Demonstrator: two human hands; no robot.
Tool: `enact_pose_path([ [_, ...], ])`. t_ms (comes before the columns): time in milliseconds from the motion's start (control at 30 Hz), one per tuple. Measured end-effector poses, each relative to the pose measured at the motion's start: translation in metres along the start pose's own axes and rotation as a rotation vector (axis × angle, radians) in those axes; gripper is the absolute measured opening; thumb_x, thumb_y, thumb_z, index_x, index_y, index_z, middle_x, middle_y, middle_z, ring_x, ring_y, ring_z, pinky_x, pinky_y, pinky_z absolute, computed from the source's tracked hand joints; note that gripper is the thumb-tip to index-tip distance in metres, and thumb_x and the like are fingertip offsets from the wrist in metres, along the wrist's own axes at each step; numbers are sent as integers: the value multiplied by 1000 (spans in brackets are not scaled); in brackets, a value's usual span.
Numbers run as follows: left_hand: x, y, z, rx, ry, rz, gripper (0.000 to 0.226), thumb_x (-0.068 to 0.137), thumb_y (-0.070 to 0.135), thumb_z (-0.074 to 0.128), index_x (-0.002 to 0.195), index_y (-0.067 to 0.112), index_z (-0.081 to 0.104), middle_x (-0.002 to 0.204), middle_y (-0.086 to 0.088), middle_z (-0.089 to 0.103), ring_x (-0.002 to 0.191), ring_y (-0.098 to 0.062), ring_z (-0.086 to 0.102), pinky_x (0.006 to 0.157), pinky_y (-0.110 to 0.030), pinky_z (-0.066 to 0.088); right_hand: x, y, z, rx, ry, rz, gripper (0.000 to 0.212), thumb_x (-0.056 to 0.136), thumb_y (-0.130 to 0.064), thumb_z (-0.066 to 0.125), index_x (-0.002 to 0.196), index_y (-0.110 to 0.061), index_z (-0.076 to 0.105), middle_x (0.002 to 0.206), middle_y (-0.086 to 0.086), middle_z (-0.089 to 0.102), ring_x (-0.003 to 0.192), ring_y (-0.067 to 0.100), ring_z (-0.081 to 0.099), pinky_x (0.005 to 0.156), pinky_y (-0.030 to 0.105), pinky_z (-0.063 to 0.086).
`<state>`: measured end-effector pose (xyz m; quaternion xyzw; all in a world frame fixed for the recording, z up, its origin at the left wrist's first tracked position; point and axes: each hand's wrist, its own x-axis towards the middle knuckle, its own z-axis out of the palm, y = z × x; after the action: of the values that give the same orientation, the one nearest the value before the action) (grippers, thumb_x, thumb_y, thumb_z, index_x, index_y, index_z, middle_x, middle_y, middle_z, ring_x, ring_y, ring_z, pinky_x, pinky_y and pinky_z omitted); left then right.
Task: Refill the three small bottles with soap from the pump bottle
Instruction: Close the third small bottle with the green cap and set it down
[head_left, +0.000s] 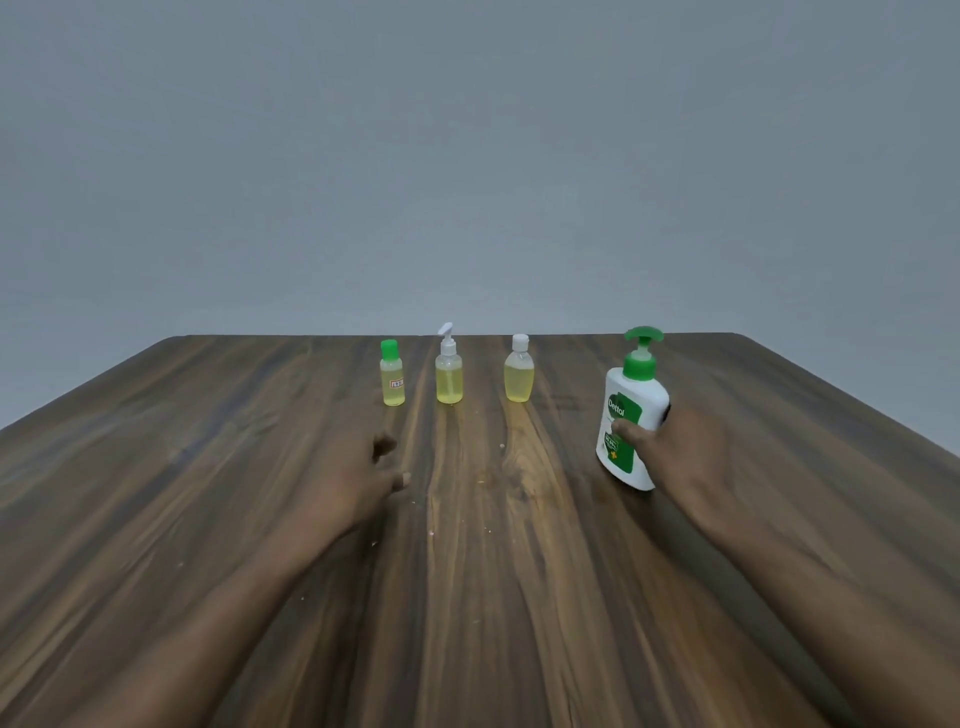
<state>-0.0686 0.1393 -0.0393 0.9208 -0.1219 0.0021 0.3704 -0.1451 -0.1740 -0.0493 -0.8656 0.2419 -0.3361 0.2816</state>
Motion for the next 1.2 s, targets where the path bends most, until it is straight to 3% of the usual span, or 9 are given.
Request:
enact_pose_path([
  [133, -14, -2, 22, -80, 3, 22, 48, 95, 8, 67, 140, 8, 53, 144, -10, 55, 136, -22, 50, 112, -29, 35, 36, -19, 1, 47, 39, -67, 34, 82, -32, 77, 103, -6, 71, 98, 12, 74, 85, 26, 71, 72, 35, 56],
  [333, -19, -10, 38, -69, 41, 71, 39, 95, 11, 68, 134, 9, 61, 135, -8, 64, 127, -20, 58, 98, -19, 36, 96, -47, 29, 74, 68, -31, 45, 81, -35, 77, 107, -1, 63, 104, 14, 69, 93, 29, 66, 71, 32, 49],
  [567, -18, -12, 39, -23, 49, 109, 35, 96, 12, 66, 132, 13, 63, 134, -3, 65, 128, -16, 57, 96, -14, 32, 108, -33, 69, 88, 43, 34, 42, 84, -30, 76, 108, 0, 59, 108, 15, 66, 98, 31, 65, 71, 31, 45],
  [733, -17, -11, 39, -7, 41, 120, 35, 98, 13, 64, 132, 14, 62, 134, -2, 64, 129, -16, 56, 99, -17, 34, 107, -21, 80, 87, 45, 37, 37, 83, -28, 76, 105, -1, 63, 104, 15, 69, 95, 31, 67, 75, 34, 52],
  [867, -17, -12, 38, 4, 62, 129, 35, 97, 14, 65, 131, 14, 63, 134, -2, 64, 128, -15, 55, 96, -15, 32, 104, -16, 85, 49, 36, 15, 44, 85, -31, 76, 114, -2, 61, 111, 15, 67, 100, 32, 66, 83, 40, 54],
  [1200, -15, -14, 38, 32, 69, 153, 36, 97, 15, 66, 132, 15, 62, 134, -1, 64, 128, -15, 56, 96, -14, 32, 106, -13, 92, -24, 40, -20, 46, 89, -31, 72, 120, 0, 58, 116, 17, 64, 104, 33, 64, 84, 38, 51],
])
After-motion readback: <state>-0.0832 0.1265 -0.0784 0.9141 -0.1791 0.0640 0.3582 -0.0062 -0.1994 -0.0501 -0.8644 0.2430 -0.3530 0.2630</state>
